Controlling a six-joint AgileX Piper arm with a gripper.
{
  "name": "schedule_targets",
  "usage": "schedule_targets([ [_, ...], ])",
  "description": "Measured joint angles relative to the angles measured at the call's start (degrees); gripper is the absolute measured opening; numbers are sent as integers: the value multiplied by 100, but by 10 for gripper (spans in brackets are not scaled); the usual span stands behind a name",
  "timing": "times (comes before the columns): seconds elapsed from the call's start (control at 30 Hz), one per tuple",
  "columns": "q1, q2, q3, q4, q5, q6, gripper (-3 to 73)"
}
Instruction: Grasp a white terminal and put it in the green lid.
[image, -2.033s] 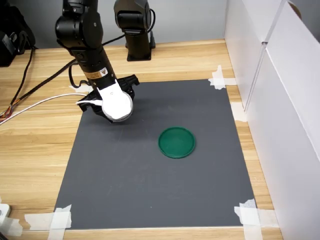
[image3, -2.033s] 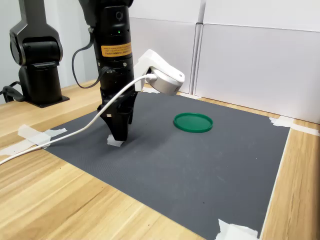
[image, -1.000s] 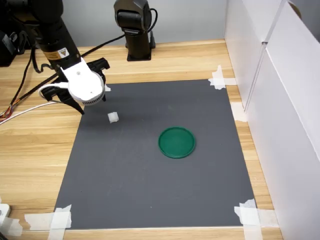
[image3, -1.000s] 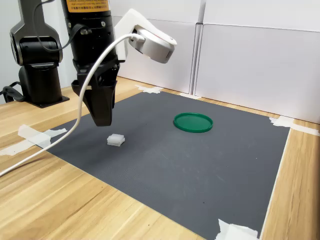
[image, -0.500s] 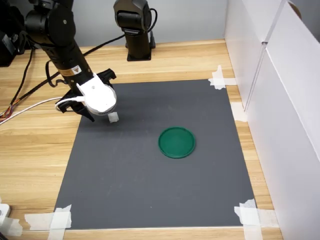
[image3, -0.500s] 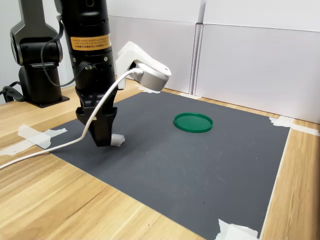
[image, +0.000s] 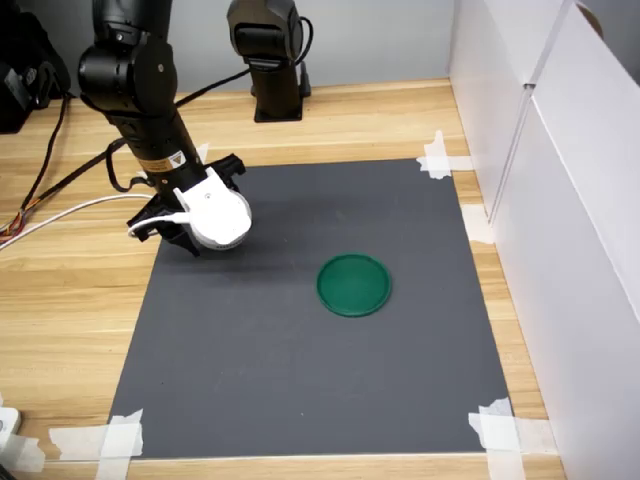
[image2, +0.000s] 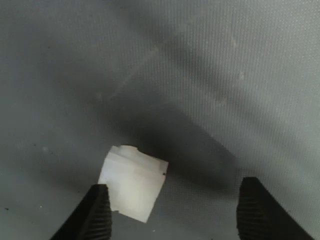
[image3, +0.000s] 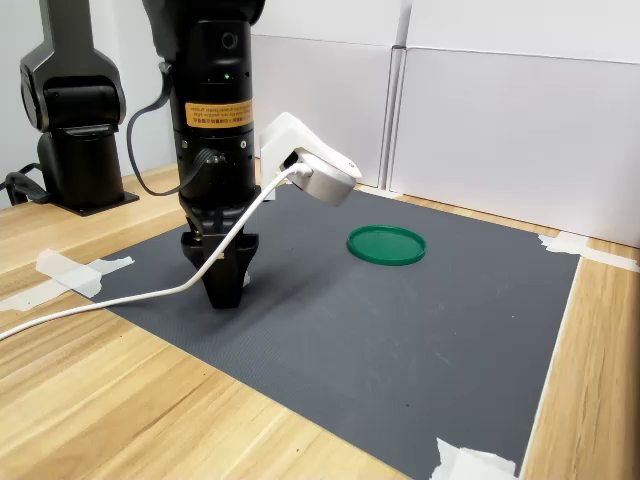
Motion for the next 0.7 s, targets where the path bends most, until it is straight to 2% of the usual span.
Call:
schedule_targets([
  [0.5,0,-149,35,-62,-14,105,619],
  [0.7,0,-714,45,26,154,-242,619],
])
